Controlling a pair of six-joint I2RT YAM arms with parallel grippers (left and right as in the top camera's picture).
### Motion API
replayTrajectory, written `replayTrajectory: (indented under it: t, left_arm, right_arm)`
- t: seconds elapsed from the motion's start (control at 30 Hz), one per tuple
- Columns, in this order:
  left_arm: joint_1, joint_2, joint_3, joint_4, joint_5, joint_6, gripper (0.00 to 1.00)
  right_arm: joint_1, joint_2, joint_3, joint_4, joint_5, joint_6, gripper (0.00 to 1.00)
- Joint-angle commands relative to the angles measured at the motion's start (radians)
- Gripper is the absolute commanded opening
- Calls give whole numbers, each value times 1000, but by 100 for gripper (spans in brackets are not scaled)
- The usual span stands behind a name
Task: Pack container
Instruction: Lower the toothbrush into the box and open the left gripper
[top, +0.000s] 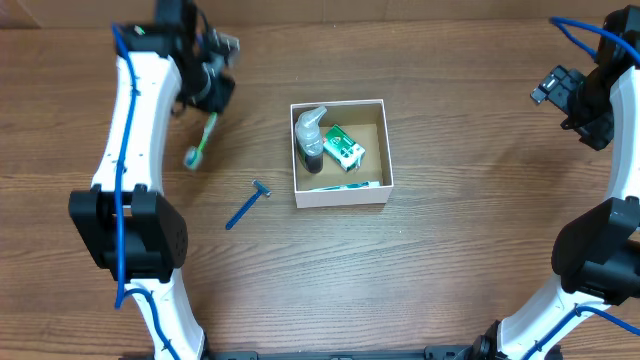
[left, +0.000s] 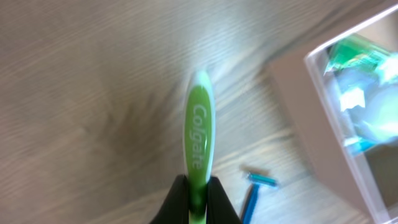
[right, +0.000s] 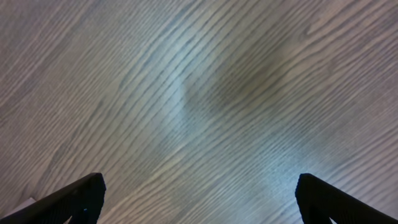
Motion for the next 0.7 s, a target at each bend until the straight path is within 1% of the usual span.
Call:
replayTrajectory:
  t: [0.0,0.07,0.1,0.17,0.2,0.23,0.27,0.3,0.33,0.37,0.4,0.47,0.53,0.6,0.67]
  left_arm:
    - [-98,-21,327,-169,167,89,4]
    - [-191,-21,417,-216,203,142,4]
    - [-248,-21,436,-224,212,169,4]
    - [-389,-18,437,-229,195,265,4]
    - [-552,12,429,-224,55,353,7]
    - [-602,36,422,-225,-31,371,7]
    - [-625,57,417,-227,-76,380,9]
    - [-645,91,415,-236,-112,404,17]
    - [-657,132,415,-248,-110,438,21]
    - [-662,171,415,-253,-103,452,22]
    - [-663,205,415,-254,-103,451,19]
    - [-657,297,415,-270,-113,453,4]
    - [-640,352,415,-277,-109,457,4]
    - [-636,355,415,-278,-103,456,5]
    - [-635,345,415,-282,-104,454,10]
  right_arm:
    - [4,-6,3,2,18,6,100]
    - [4,-6,3,1,18,6,100]
    - [4,-6,3,2,18,6,100]
    - [4,-6,3,1,18,6,100]
    - [4,-6,3,2,18,6,100]
    - [4,-6,3,1,18,6,100]
    - [4,-6,3,1,18,6,100]
    - [4,-6,3,1,18,6,100]
    - [4,-6,3,1,18,6,100]
    - [4,-6,3,2,18,6,100]
    - [4,-6,3,1,18,6,100]
    - [4,-6,3,2,18,6,100]
    - [4,-6,3,2,18,6,100]
    - [4,-6,3,2,18,6,100]
    - [4,-6,3,2,18,6,100]
